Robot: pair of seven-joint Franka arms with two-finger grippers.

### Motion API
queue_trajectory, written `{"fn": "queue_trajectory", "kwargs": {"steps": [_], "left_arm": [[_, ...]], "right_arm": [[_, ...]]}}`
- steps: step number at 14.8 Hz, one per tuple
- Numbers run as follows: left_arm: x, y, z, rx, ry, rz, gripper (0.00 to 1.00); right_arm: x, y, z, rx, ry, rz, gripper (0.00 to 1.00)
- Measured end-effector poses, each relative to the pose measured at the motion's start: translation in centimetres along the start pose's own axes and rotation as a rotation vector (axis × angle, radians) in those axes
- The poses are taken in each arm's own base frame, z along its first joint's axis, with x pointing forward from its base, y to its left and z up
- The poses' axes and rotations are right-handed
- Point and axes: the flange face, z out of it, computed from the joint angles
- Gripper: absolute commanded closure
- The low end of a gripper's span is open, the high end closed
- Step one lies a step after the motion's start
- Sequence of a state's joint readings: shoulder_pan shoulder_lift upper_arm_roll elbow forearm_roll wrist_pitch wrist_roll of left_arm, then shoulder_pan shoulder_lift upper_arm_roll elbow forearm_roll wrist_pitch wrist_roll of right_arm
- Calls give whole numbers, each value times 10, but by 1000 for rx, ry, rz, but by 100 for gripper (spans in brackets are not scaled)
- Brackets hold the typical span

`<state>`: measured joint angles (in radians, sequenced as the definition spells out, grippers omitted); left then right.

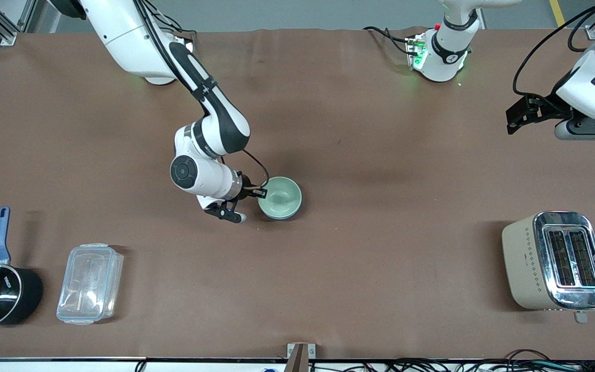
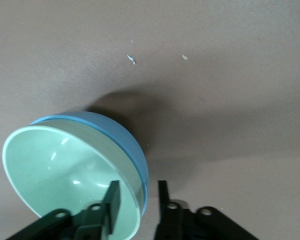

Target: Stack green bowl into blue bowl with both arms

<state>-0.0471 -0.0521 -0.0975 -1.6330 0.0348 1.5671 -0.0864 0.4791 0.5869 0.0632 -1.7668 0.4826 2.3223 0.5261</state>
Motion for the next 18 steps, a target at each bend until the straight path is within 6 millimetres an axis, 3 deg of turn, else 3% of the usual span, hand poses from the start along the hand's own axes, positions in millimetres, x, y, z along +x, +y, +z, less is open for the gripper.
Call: {"fn": "queue_trajectory", "kwargs": {"steps": [2,3,5,7,9,12,15,18], "left_arm": [[0,0,0,0,-2,0,0],[0,0,0,0,-3,0,0],[-1,0,0,0,-3,0,0],[-1,1,0,0,-4,1,0],[-1,1,0,1,-5,2,0],[-1,3,-1,1,-4,5,0],[-2,3,-1,1,-7,5,0],[-3,3,-3,1,-5,5,0]], "right_arm": [[3,-5,-15,19,19,-4,0],[8,-7,-34,36,35,-2,0],[24,2,-93,74,67,13,0],[47,35,-165,96,97,9,0],[67,87,-229,80,122,-6,0],[81,165,-297,-69,177,-54,0],[70,209,-356,-162,221,-133,0],[42,239,-418,-213,271,-208,0]]}}
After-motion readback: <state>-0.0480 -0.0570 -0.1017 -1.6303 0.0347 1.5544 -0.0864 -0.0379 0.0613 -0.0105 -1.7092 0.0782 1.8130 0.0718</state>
